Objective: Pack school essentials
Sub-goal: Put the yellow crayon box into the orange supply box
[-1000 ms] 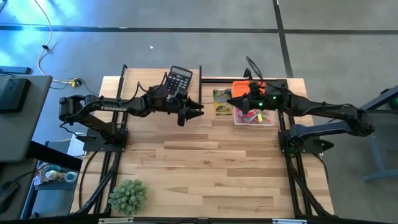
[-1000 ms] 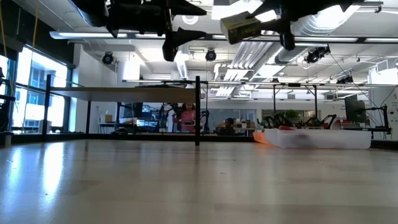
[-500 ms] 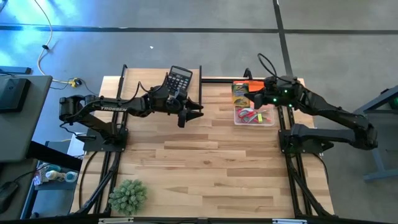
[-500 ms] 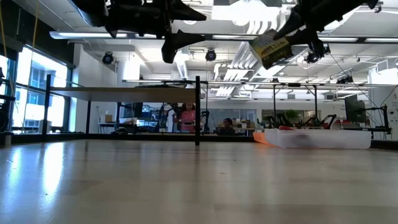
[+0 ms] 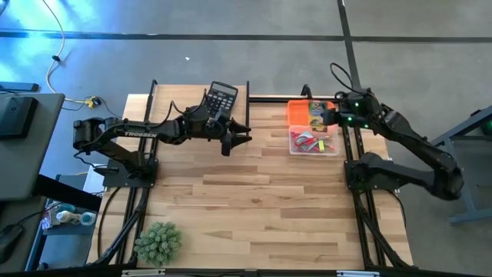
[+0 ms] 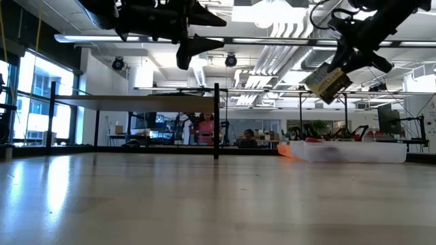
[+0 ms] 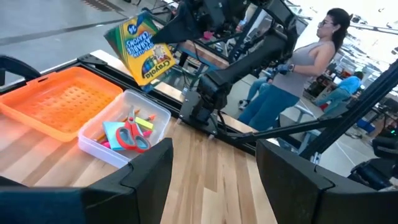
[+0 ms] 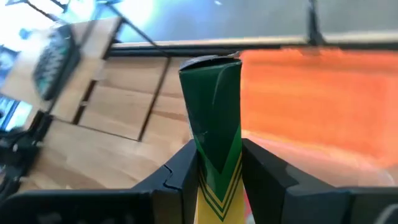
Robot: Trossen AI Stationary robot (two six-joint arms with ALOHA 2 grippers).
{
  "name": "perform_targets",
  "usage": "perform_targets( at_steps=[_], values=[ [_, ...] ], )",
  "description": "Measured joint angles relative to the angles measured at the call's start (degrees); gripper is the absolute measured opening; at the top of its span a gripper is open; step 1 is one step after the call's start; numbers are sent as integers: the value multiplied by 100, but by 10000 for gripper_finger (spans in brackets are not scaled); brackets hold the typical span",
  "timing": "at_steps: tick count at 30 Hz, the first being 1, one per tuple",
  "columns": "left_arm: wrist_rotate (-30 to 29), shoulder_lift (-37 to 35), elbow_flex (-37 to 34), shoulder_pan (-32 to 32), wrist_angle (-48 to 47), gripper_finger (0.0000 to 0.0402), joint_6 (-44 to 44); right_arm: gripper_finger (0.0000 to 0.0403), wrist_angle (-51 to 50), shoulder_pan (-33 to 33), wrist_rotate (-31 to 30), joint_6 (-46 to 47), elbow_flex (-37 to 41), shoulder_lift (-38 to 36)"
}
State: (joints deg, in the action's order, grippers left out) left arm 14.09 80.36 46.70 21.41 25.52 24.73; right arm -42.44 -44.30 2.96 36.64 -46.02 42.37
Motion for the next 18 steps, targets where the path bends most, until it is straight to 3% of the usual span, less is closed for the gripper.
perform_targets(
  at_steps=[5,18],
  values=[
    [2,0,0,0,0,218,6,100,-425,-150,-50,552,0,-116],
    [7,0,0,0,0,218,9,100,-1138,-28,-889,2124,0,-905]
  ],
)
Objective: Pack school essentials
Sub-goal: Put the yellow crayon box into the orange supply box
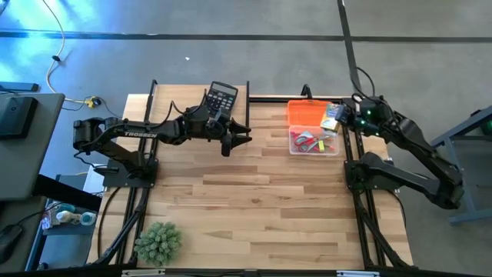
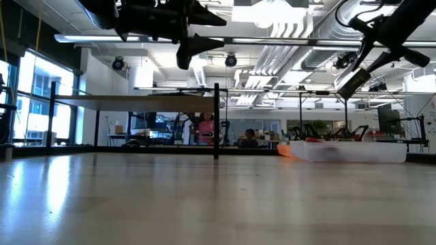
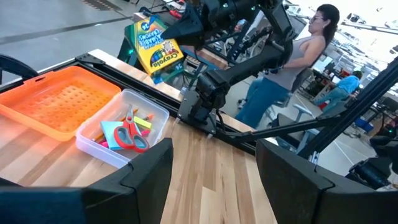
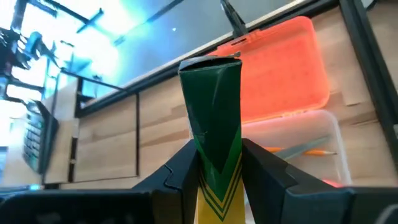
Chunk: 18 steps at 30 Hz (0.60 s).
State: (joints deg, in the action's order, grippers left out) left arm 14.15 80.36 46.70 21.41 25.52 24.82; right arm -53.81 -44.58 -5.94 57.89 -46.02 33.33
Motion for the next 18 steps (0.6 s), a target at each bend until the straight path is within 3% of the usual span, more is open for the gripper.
perform_targets(
  at_steps=[18],
  values=[
    [24,0,0,0,0,218,-295,100,-409,1378,-745,1049,0,23]
  ],
)
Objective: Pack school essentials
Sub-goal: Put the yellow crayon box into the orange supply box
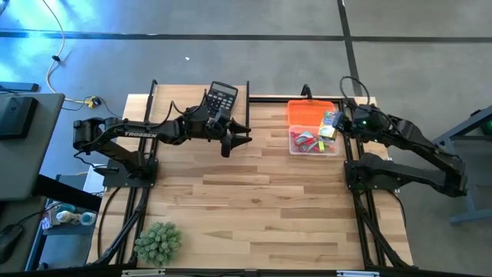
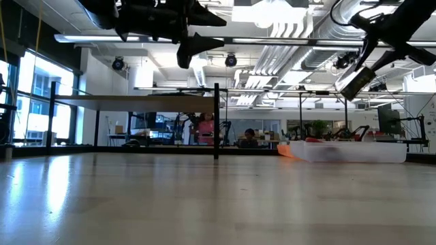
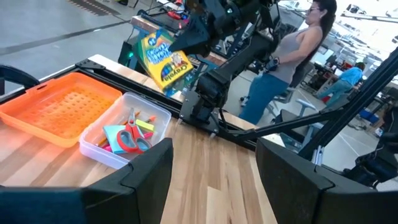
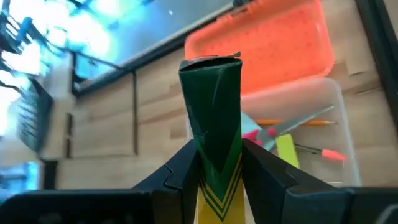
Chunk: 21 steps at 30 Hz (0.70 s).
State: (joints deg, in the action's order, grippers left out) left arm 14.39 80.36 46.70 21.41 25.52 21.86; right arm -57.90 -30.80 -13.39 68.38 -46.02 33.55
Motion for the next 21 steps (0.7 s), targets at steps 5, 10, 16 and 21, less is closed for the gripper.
perform_targets(
  at_steps=[5,10,16,21],
  values=[
    [0,0,0,0,0,218,-2,100,297,33,164,-885,0,247],
    [0,0,0,0,0,218,-2,100,570,-229,627,-1765,0,524],
    [0,0,0,0,0,218,-2,100,904,-727,1146,-2785,-3,906],
    [2,0,0,0,-2,218,-2,100,704,-1191,1311,-3788,-447,1408]
  ],
)
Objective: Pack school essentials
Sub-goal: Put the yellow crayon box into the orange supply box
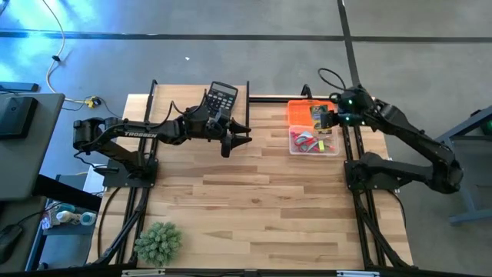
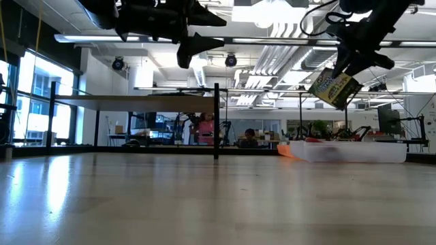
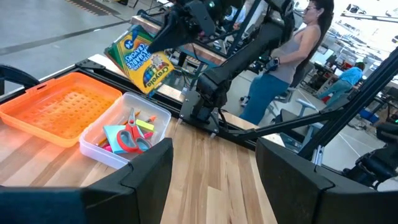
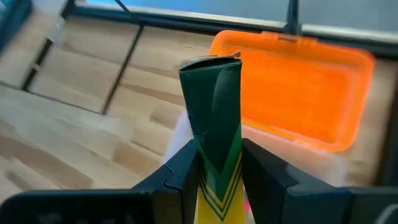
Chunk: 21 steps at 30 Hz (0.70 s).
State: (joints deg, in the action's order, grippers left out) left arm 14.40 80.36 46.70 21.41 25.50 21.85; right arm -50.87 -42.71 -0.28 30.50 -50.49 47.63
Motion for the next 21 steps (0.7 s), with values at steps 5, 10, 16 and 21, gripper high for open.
perform_targets(
  at_steps=[5,10,16,21],
  values=[
    [1,0,0,0,-1,218,0,100,-635,-341,229,-1434,-786,704],
    [-1,0,0,0,-48,218,0,100,-1434,-737,888,-2959,-1280,1576],
    [-1,0,0,0,-46,218,0,93,-2084,-1097,1976,-4544,-1507,2524],
    [-1,0,0,-2,-46,218,0,74,-2516,-1129,2138,-5471,-1636,3100]
  ],
)
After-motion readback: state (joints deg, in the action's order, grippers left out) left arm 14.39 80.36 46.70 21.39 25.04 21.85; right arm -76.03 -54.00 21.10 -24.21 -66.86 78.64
